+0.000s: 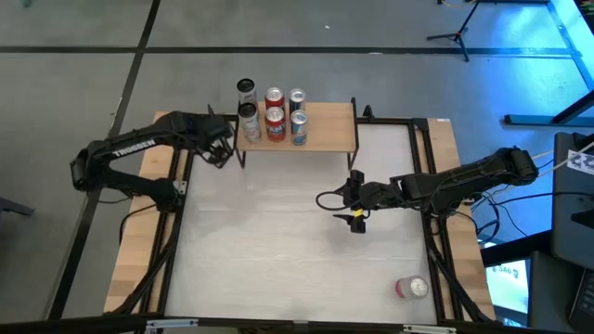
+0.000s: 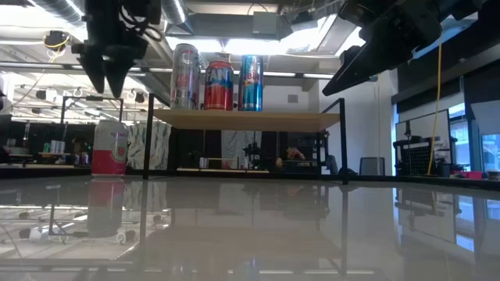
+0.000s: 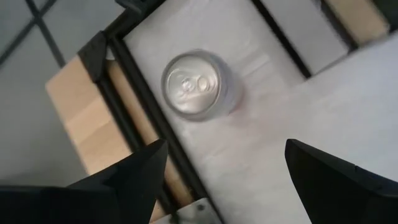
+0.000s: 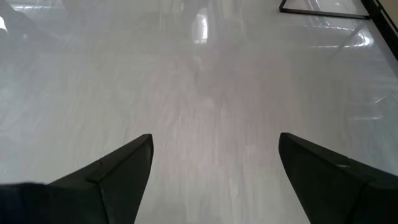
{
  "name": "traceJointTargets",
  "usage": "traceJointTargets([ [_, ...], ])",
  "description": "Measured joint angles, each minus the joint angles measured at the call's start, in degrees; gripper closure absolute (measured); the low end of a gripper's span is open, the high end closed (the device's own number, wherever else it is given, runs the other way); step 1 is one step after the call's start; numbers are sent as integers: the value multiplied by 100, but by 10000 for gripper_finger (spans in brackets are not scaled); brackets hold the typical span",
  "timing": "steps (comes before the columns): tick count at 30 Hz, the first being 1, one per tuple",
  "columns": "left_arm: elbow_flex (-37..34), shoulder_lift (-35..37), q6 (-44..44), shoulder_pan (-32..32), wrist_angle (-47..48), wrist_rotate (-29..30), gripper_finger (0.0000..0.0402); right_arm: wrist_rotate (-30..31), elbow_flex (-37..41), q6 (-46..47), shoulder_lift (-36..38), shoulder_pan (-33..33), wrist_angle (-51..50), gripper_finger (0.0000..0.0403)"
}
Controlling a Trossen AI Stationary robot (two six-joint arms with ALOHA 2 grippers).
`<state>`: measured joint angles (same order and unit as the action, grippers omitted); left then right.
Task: Place canned beverage on shelf
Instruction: Put the right pink soda can on the shelf
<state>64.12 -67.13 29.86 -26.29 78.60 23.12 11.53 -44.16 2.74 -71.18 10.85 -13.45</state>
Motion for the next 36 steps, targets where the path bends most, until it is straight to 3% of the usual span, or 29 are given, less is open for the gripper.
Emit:
traceJointTargets([
  [11, 0, -1, -374, -870, -427, -97, 88, 2, 0, 0, 0, 0, 0, 61],
  [18, -37, -2, -644, -1310, -612, -704, 88, 0, 0, 0, 0, 0, 2, 61],
  [36, -1107, -4, -1356, -2016, -1738, -1032, 88, 0, 0, 2, 0, 0, 8, 61],
])
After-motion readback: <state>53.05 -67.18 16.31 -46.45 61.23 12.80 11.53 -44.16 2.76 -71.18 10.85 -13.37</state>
